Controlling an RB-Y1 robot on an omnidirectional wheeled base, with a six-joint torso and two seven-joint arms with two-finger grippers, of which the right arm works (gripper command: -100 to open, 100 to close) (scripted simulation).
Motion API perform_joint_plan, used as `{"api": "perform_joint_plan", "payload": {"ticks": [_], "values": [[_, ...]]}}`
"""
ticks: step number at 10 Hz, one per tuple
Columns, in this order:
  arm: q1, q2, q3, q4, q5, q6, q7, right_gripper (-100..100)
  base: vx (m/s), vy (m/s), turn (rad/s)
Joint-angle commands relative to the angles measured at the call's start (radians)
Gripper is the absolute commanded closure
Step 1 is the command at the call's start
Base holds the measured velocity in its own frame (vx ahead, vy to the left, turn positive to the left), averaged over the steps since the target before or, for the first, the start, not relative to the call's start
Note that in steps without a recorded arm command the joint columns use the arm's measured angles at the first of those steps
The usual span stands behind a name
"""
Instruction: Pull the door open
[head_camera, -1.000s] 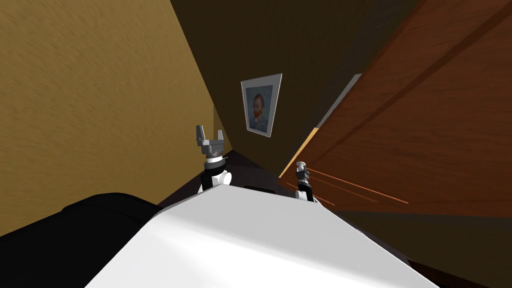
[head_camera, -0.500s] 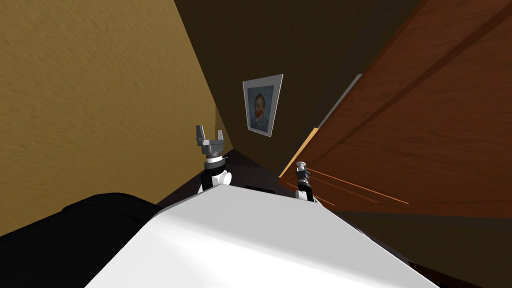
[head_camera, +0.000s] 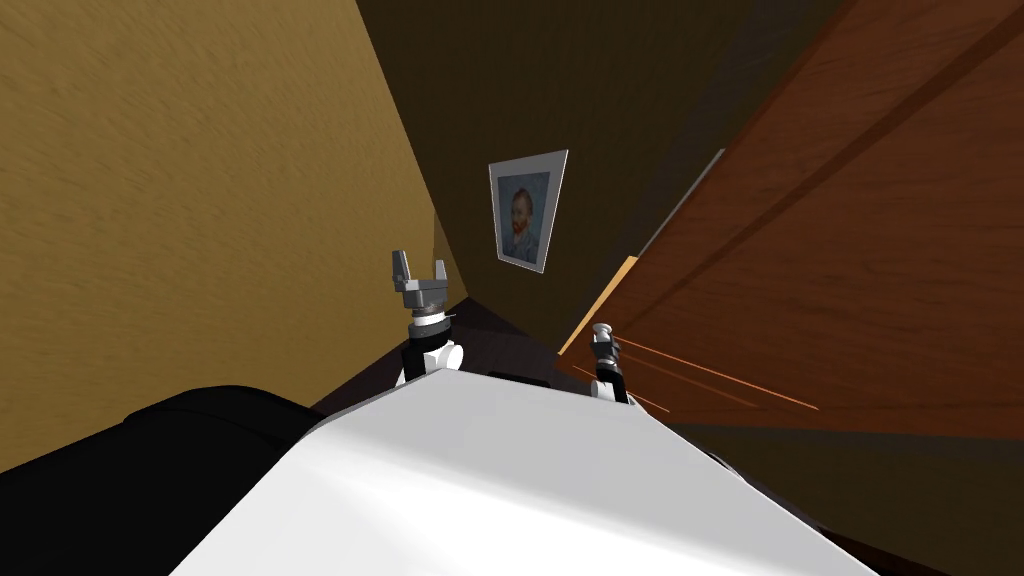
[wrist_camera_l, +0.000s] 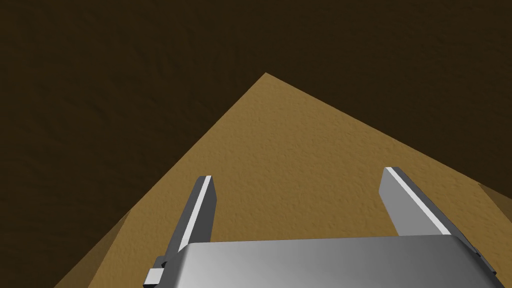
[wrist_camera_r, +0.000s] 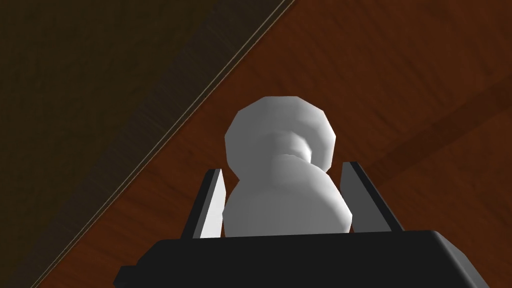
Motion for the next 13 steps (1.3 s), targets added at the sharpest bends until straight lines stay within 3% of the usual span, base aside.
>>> {"api": "perform_joint_plan", "payload": {"ticks": [1, 13], "values": [[0.0, 0.0, 0.005, -0.001, -0.007, -0.001, -0.04, 100, -0.028, -0.007, 0.021], [-0.004, -0.015, 0.056, 0.007, -0.078, -0.004, -0.322, 100, -0.027, -0.006, 0.023]]}}
